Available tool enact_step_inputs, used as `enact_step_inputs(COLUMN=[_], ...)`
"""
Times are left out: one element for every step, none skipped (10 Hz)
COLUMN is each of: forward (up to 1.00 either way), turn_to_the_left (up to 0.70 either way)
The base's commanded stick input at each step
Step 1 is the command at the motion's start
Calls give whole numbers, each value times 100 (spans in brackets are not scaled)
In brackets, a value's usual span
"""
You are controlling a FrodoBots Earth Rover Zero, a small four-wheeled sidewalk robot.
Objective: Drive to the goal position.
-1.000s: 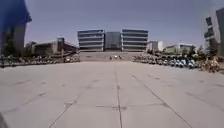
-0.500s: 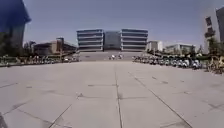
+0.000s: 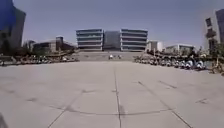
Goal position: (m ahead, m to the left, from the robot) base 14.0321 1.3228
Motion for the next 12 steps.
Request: enact_step_inputs(forward=[100, 100, 100, 100, 100, 100, 100, 100, 100, 100, 100, 100], turn_to_the_left=[27, 39, 40, 21, 0, 0, 0, 0, 1, 8, 25, 14])
